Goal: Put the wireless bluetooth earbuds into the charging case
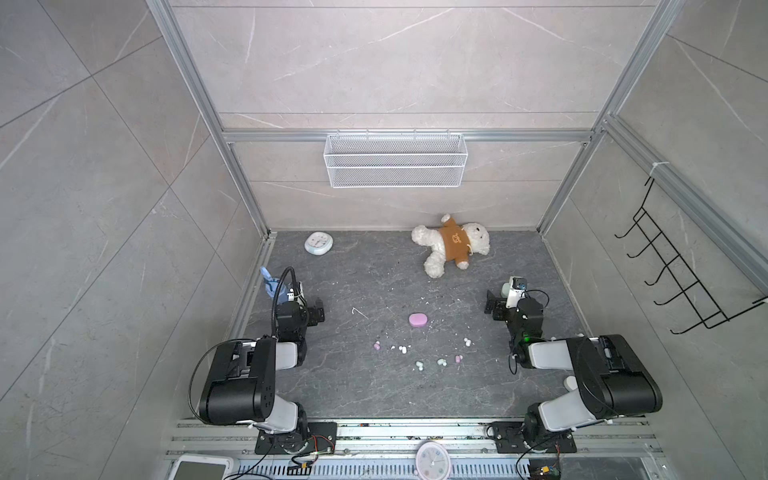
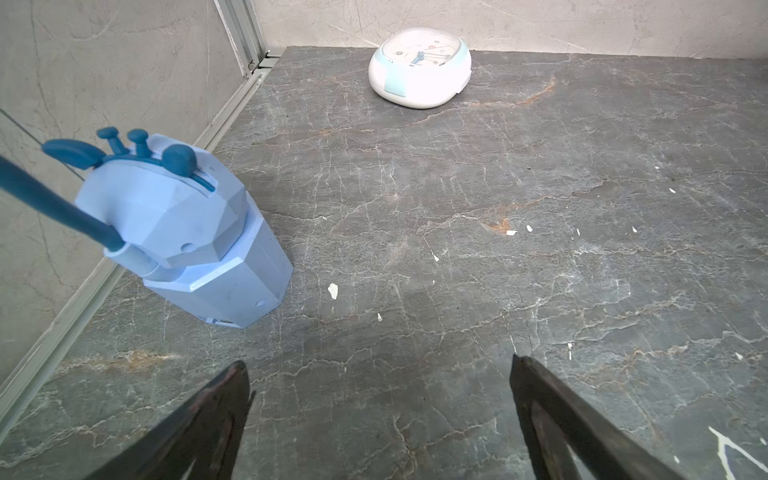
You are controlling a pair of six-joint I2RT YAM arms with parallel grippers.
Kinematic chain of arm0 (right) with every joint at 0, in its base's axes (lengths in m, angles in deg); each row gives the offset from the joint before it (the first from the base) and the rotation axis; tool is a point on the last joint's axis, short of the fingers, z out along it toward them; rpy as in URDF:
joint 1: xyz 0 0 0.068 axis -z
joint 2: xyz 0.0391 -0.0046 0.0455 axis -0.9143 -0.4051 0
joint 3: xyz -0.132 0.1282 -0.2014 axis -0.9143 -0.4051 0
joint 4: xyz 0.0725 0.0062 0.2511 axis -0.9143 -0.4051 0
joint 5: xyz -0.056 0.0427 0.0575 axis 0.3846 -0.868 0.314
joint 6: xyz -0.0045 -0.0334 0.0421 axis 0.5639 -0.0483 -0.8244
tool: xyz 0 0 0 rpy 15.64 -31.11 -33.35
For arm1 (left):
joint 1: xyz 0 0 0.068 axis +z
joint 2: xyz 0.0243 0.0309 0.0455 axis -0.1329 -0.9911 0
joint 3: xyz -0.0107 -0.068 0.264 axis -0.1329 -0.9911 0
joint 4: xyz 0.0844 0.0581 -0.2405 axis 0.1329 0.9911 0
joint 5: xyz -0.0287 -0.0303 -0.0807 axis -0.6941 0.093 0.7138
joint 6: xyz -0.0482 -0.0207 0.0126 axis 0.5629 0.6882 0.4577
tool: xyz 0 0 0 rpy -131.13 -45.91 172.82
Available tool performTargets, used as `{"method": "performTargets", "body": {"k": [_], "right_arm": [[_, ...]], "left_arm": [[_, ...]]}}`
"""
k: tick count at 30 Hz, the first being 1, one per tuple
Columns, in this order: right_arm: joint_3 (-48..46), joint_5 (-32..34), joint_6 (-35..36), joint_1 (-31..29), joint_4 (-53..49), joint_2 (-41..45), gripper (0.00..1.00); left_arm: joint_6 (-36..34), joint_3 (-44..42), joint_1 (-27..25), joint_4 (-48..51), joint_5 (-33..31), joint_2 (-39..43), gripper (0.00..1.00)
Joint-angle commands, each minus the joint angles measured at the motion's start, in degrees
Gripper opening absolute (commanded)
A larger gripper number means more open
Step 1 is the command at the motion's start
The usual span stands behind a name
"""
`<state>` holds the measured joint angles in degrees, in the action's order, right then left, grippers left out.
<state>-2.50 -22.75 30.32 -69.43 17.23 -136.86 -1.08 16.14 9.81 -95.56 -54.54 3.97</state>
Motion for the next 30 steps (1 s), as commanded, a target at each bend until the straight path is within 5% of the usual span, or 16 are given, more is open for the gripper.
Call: {"method": "performTargets", "body": {"k": [1, 27, 30], "right_arm": [[0.9, -0.6, -0.6, 0.0, -0.5, -0.2, 1.0], [1.2, 0.6, -1.0, 0.0, -0.8, 0.0, 1.0], [7.9, 5.1, -3.0, 0.0, -19.0, 6.0, 1.0]], "left_arm": [[0.9, 1.5, 0.1, -1.1, 1.1, -0.2, 1.0], [0.9, 1.5, 0.1, -1.2, 1.0, 0.0, 0.99], [0.7, 5.0, 0.0, 7.1, 1.2, 3.0, 1.0]]}}
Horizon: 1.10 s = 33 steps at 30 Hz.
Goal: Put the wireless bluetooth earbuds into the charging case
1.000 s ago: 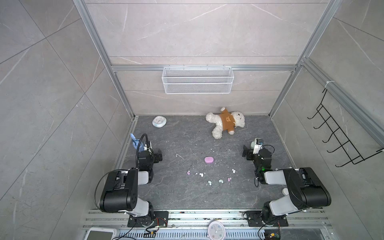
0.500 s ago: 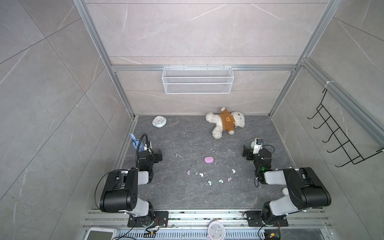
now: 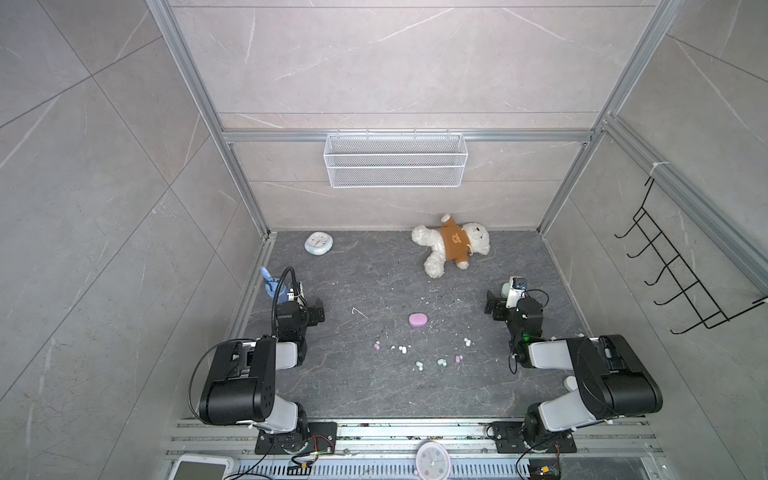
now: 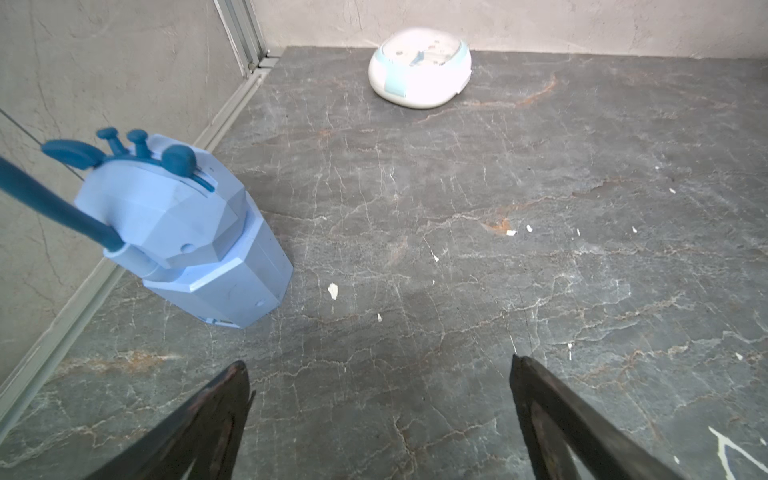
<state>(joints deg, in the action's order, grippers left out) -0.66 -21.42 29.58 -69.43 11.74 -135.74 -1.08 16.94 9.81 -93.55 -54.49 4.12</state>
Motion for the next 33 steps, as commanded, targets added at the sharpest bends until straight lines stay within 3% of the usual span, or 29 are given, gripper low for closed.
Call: {"method": "performTargets", "body": {"k": [1, 5, 9, 14, 24, 33], "right_arm": [[8.7, 4.5, -2.6, 0.0, -19.1, 6.6, 1.0], [18.6, 6.4, -5.9, 0.1, -37.7, 11.0, 1.0], [27.6, 8.0, -9.2, 0.3, -52.5, 8.7, 1.0], [38.8, 1.2, -14.0, 2.9, -66.1, 0.7, 1.0], [49.3, -10.4, -18.6, 7.8, -72.7, -13.5, 1.0], [55.8, -3.5, -15.5, 7.8, -81.2, -22.1, 0.98]], "left_arm": [[0.8, 6.2, 0.1, 10.0, 1.8, 4.6, 1.0], [0.9, 12.5, -0.1, 25.0, 5.4, 8.7, 1.0], [3.9, 17.7, -0.6, 34.5, 9.0, 10.2, 1.0], [6.7, 19.7, -1.8, 38.6, 12.0, 11.9, 1.0], [7.0, 19.1, -3.2, 38.6, 15.9, 12.1, 1.0], [6.6, 19.1, -3.5, 38.7, 16.4, 12.8, 1.0]]}}
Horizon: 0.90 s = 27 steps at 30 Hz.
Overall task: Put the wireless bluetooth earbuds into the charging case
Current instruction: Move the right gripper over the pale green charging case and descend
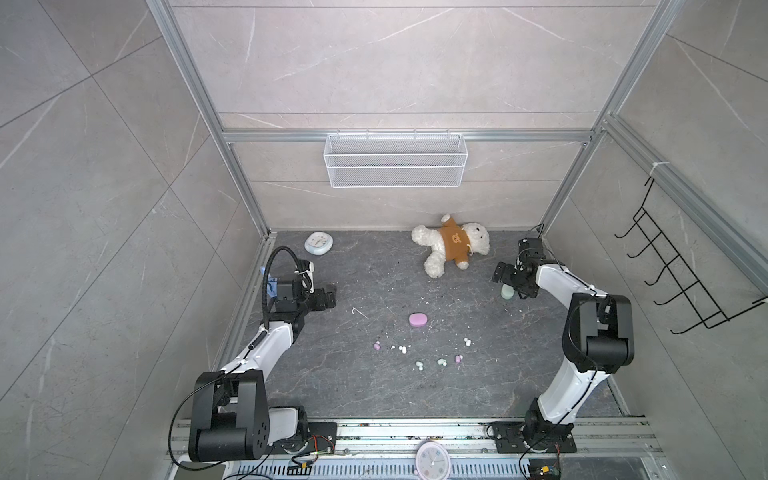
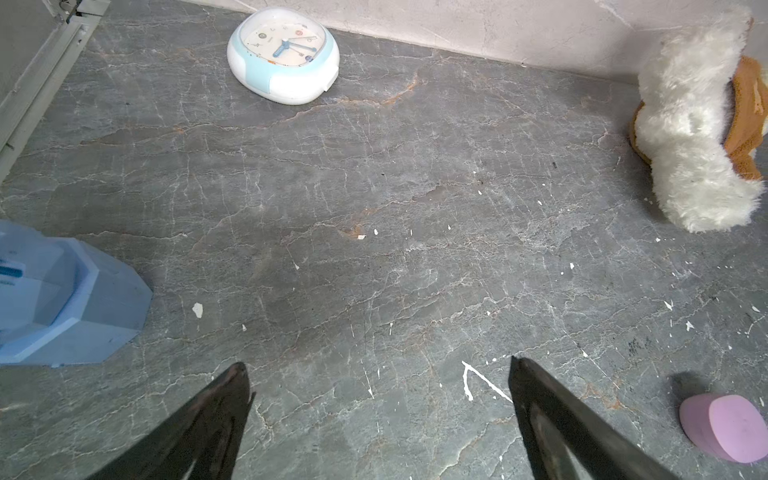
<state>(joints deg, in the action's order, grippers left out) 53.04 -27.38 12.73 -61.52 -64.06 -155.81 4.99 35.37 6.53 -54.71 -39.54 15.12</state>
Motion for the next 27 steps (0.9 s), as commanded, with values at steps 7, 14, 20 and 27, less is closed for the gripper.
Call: {"method": "performTargets", "body": {"k": [7, 14, 20, 27], "right_arm": [[3.6, 4.5, 2.9, -0.1, -9.1, -5.8, 0.97], [1.4, 9.4, 1.8, 0.5, -9.4, -4.2, 0.96], [-0.2, 11.7, 2.0, 3.2, -9.9, -2.8, 0.96], [-1.7, 10.4, 1.7, 5.4, -8.5, 0.7, 0.96]], "left_arm": [[0.6, 0.8, -0.3, 0.0, 1.7, 1.4, 1.0], [0.4, 0.8, -0.3, 0.2, 1.6, 1.3, 1.0], [0.3, 0.9, -0.3, 0.4, 1.4, 1.0, 1.0], [0.3, 1.1, -0.3, 0.7, 1.2, 0.9, 1.0]]}}
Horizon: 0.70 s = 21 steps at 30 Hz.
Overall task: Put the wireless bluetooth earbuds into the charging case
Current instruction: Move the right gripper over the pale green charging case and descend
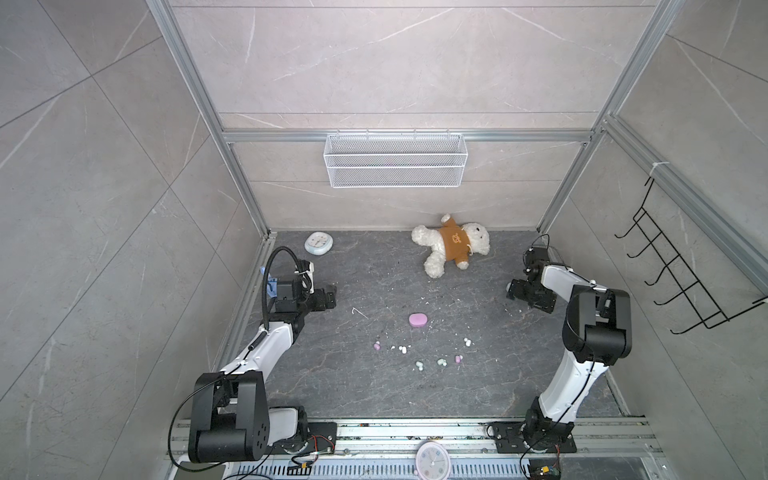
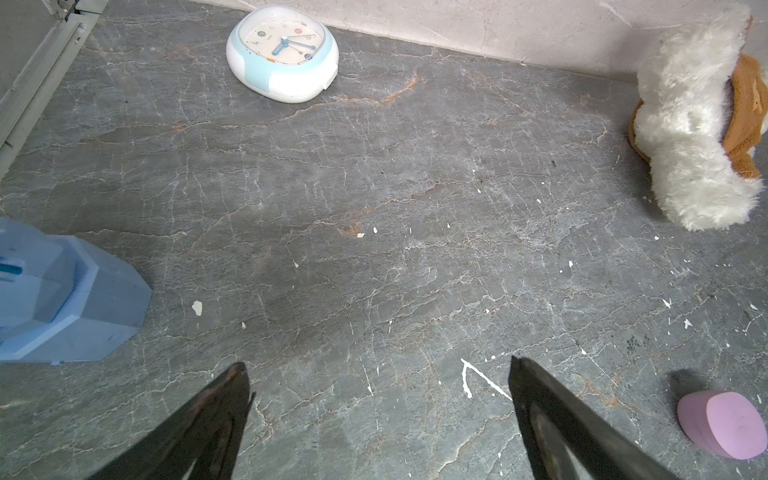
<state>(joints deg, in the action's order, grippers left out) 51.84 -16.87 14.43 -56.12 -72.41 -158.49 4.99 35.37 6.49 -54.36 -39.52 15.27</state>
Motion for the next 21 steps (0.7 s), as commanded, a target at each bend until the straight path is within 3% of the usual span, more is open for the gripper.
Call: {"method": "performTargets", "body": {"k": [1, 8, 14, 21], "right_arm": [[-0.3, -1.3, -0.3, 0.1, -0.1, 3.9, 0.96], [1.7, -8.9, -4.0, 0.6, 0.3, 6.3, 0.97], [6.8, -15.5, -8.2, 1.7, -2.0, 2.0, 0.91], [9.0, -18.5, -14.0, 2.0, -2.7, -2.0, 0.85]], "left_arm": [[0.3, 1.1, -0.3, 0.3, 1.2, 0.8, 1.0], [0.1, 1.3, -0.4, 0.4, 0.9, 0.7, 1.0], [0.1, 1.4, -0.6, 0.5, 1.0, 0.7, 1.0], [-0.3, 1.6, -0.8, 1.1, 0.9, 0.9, 1.0]]}}
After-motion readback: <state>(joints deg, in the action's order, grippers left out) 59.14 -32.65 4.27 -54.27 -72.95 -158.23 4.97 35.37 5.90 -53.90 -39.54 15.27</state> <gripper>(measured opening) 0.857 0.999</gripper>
